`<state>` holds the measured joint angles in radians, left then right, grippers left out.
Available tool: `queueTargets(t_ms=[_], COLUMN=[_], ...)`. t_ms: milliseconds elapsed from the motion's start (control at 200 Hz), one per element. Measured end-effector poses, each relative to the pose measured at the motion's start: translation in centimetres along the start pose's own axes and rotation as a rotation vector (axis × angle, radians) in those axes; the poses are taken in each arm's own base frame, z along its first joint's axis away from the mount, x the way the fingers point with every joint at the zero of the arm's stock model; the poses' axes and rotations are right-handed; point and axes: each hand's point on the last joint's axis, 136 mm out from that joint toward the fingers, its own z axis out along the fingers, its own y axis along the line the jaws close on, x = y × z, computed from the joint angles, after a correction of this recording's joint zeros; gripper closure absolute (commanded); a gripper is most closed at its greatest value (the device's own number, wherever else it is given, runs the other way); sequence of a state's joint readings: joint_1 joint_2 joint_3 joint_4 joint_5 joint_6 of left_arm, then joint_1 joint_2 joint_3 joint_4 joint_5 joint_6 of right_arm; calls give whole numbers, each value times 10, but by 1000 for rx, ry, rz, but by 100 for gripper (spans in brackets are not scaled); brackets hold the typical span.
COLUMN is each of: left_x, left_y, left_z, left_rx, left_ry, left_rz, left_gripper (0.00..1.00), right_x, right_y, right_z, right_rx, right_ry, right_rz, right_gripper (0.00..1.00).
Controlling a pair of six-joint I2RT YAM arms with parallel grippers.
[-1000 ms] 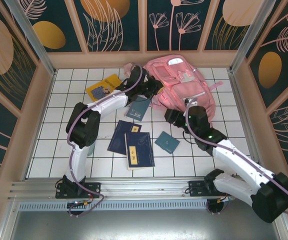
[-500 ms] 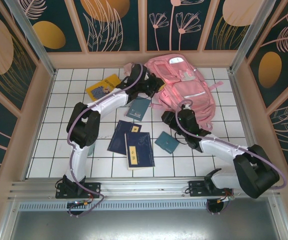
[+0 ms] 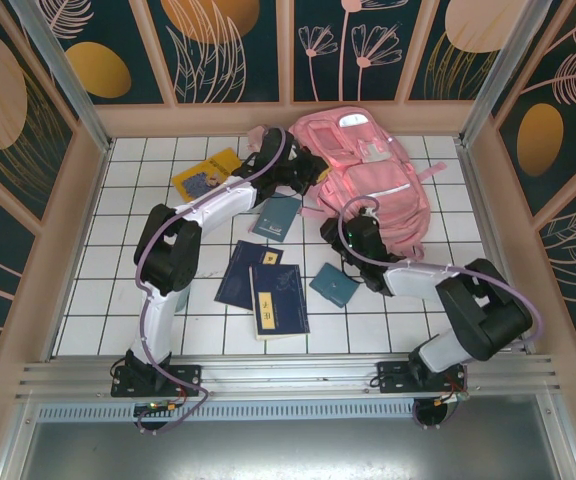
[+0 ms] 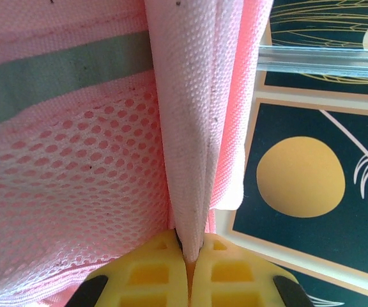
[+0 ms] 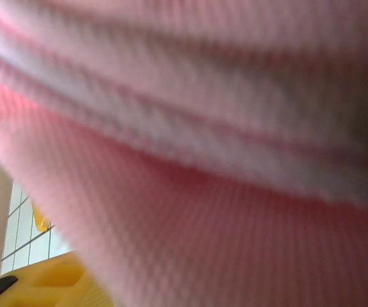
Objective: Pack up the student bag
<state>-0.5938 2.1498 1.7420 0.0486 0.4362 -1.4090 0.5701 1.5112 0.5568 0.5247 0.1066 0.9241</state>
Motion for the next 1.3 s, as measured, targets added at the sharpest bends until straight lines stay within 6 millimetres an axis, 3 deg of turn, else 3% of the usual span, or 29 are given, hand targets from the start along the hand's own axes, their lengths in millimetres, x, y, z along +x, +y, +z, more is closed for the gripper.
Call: queueTargets(t_ms=[390, 591, 681, 781, 936, 1006, 1171, 1301], left_x=[-9, -5, -3, -3, -3, -3, -3, -3], left_y=[4, 5, 5, 5, 3, 1, -5, -16], left_z=[-1, 0, 1, 1, 2, 4, 7, 10], left_rx=[7, 5, 6, 6, 21, 36, 53, 74], left_ry=[-25, -10, -5, -6, -1, 2, 6, 13], left_rz=[-22, -35, -35, -36, -67, -83, -107, -104], left_gripper=[100, 100, 100, 100, 100, 100, 100, 100], right_x=[-14, -15, -12, -7, -6, -8, -3, -1], right_y=[26, 42, 42, 40, 53, 42, -17, -25], right_z=[16, 17, 17, 8, -29, -39, -42, -32], right_rx=[-64, -93, -77, -20, -30, -26, 55, 41], right_ry=[-38, -46, -57, -89, -221, -266, -319, -320], right_rz=[10, -1, -28, -85, -108, -62, 56, 116], right_gripper=[55, 51, 43, 34, 28, 28, 32, 33])
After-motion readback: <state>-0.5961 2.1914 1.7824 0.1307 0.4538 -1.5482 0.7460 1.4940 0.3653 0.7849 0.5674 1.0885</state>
